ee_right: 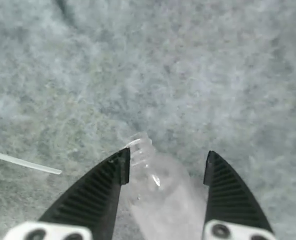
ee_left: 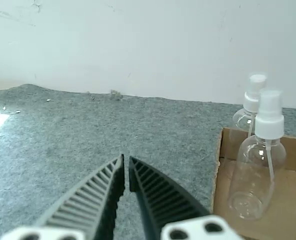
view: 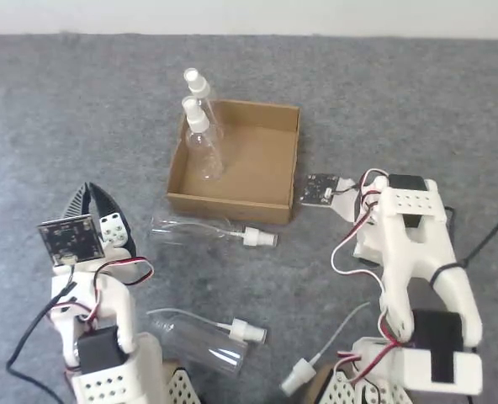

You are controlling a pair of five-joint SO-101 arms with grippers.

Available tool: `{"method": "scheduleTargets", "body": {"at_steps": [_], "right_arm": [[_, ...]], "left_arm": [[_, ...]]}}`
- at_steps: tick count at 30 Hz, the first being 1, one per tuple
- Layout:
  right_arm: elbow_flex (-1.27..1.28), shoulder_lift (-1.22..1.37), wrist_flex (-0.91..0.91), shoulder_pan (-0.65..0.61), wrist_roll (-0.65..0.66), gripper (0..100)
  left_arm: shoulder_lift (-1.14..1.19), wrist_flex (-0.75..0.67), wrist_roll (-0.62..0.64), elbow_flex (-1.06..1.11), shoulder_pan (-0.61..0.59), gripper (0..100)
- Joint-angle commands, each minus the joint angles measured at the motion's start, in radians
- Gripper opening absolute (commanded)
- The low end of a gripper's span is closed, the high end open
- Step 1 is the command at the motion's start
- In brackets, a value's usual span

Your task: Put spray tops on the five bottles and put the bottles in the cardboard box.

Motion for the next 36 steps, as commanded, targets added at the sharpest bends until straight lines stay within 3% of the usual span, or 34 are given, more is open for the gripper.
{"method": "scheduleTargets", "body": {"at_steps": [1,6,12,23,31,36], "right_arm": [[-0.054,-0.099,-0.010,0.018,-0.021,25.1],[-0.055,-0.122,0.045,0.022,-0.023,37.3],[-0.055,-0.199,0.111,0.024,-0.012,37.4],[-0.048,-0.246,0.211,0.131,0.190,37.4],[0.031,-0.246,0.189,0.165,0.252,37.4],[0.123,-0.246,0.054,0.170,0.250,37.4]], "left_arm": [[-0.012,-0.026,-0.011,-0.002,0.002,1],[-0.012,-0.026,-0.011,-0.002,0.002,1],[-0.012,-0.026,-0.011,-0.002,0.002,1],[-0.012,-0.026,-0.011,-0.002,0.002,1],[-0.012,-0.026,-0.011,-0.002,0.002,1],[-0.012,-0.026,-0.011,-0.002,0.002,1]]}}
